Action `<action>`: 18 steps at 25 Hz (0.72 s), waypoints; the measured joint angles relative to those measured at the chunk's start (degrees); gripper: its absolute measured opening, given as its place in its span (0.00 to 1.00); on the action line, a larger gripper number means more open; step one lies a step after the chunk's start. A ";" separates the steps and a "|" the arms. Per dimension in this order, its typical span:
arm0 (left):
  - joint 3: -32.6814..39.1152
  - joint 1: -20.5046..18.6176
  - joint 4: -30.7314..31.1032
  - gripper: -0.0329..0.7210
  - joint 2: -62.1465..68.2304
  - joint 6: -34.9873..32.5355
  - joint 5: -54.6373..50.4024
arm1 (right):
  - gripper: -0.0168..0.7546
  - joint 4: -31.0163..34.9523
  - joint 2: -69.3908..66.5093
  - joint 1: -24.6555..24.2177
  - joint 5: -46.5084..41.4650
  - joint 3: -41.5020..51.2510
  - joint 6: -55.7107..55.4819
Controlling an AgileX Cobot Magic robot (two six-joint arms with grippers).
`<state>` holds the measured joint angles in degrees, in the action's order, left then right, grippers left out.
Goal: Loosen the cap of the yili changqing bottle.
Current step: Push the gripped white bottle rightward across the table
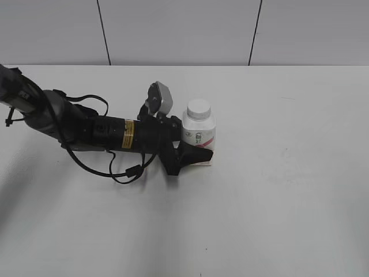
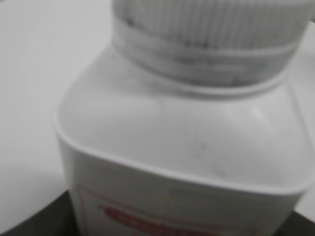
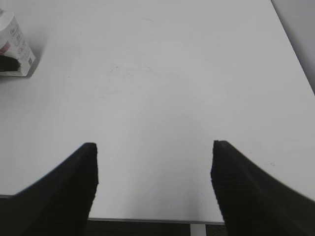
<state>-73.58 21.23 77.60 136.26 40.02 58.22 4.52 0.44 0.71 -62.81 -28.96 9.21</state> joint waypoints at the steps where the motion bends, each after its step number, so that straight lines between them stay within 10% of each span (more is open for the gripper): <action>1: 0.00 0.00 0.00 0.62 0.73 0.00 0.06 | 0.75 0.00 0.00 0.00 0.00 0.00 0.00; 18: 0.00 0.00 -0.56 0.61 1.84 -0.23 0.59 | 0.75 0.00 0.00 0.00 0.00 0.00 0.00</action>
<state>-73.58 21.23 77.04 138.09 39.80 58.81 4.52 0.44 0.71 -62.81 -28.96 9.21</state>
